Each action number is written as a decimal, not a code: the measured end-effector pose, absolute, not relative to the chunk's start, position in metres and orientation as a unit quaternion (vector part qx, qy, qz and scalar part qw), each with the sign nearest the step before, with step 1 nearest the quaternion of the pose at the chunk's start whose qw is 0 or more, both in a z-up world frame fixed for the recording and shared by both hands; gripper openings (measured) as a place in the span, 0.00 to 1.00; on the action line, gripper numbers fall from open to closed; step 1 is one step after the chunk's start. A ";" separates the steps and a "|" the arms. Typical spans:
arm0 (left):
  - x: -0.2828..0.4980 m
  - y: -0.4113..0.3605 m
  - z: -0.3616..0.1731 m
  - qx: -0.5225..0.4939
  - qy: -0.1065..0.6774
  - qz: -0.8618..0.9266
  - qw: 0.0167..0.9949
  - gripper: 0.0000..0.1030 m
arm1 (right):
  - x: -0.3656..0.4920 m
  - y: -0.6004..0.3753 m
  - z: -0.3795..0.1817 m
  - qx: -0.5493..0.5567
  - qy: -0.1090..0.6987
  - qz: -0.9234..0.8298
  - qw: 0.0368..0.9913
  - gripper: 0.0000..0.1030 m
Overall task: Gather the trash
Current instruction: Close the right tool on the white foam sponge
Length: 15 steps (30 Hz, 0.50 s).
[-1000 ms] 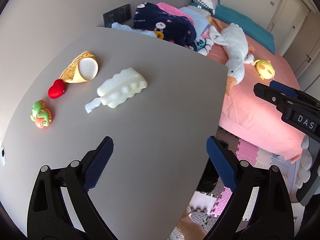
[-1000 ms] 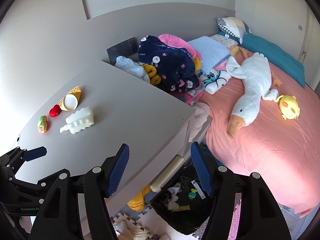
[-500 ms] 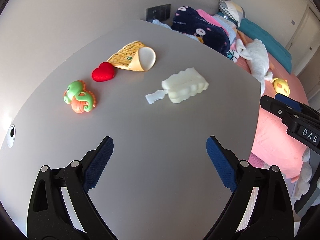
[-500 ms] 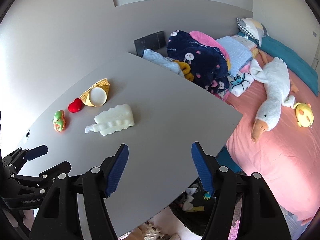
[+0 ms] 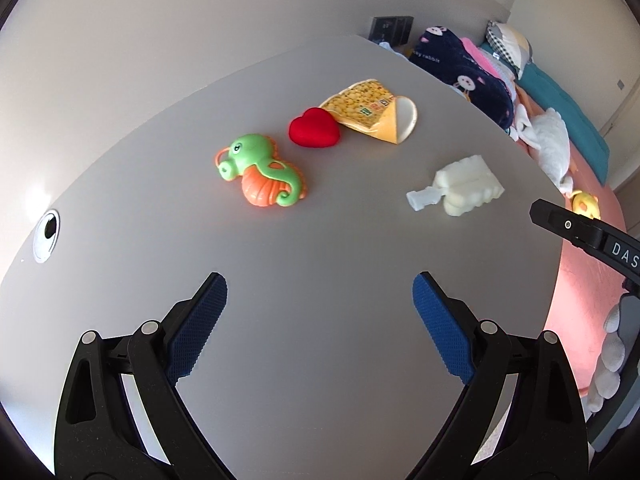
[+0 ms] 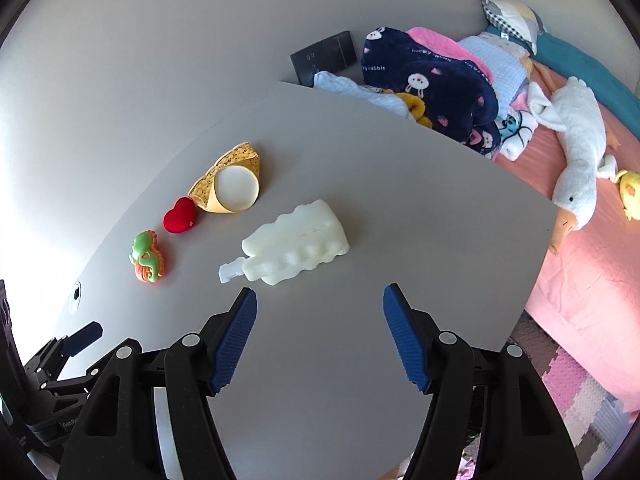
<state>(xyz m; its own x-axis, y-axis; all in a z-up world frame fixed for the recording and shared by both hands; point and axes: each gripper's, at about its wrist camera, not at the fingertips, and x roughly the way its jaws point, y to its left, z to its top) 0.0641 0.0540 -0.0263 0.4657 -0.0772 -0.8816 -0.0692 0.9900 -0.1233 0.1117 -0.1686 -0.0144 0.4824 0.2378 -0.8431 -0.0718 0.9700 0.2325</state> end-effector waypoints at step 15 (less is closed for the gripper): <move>0.071 0.112 -0.039 -0.105 0.519 0.035 0.848 0.88 | 0.160 -0.137 -0.039 0.160 0.539 0.034 0.826 0.65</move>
